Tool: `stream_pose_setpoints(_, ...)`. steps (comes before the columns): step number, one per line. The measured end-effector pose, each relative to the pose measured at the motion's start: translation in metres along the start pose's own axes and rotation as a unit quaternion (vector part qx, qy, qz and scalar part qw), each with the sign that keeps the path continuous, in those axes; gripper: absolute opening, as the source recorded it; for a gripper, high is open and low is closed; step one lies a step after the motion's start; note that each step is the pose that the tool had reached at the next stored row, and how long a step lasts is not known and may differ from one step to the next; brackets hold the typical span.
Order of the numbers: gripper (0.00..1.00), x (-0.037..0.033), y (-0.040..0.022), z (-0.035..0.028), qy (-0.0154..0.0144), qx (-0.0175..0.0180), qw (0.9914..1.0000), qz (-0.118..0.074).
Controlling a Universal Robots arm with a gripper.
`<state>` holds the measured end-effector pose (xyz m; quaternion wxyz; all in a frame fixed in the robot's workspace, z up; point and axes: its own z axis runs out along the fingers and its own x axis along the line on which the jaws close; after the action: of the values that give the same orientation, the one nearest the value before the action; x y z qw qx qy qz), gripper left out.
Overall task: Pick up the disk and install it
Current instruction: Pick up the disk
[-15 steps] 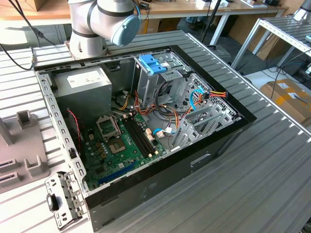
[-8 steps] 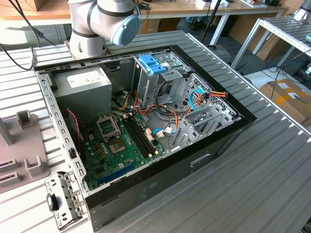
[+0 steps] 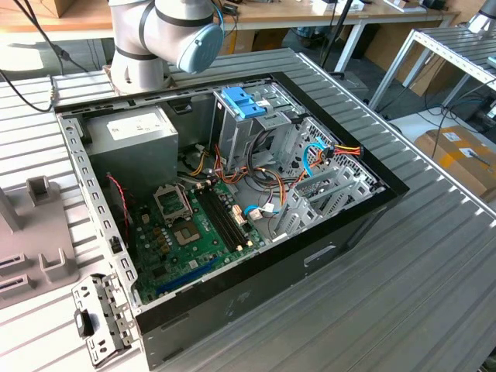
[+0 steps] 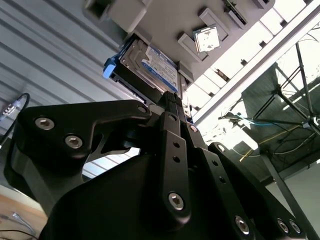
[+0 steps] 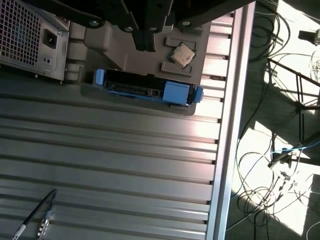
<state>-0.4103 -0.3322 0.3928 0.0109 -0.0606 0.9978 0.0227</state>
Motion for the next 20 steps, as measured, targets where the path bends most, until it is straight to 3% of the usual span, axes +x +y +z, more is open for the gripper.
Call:
stream_pose_setpoints(12,0.11,0.0,0.0,0.0,0.0016,-0.0009,0.99935,-0.036)
stream_pose_setpoints(20,0.11,0.0,0.0,0.0,0.0028,-0.0016,0.99795,-0.064)
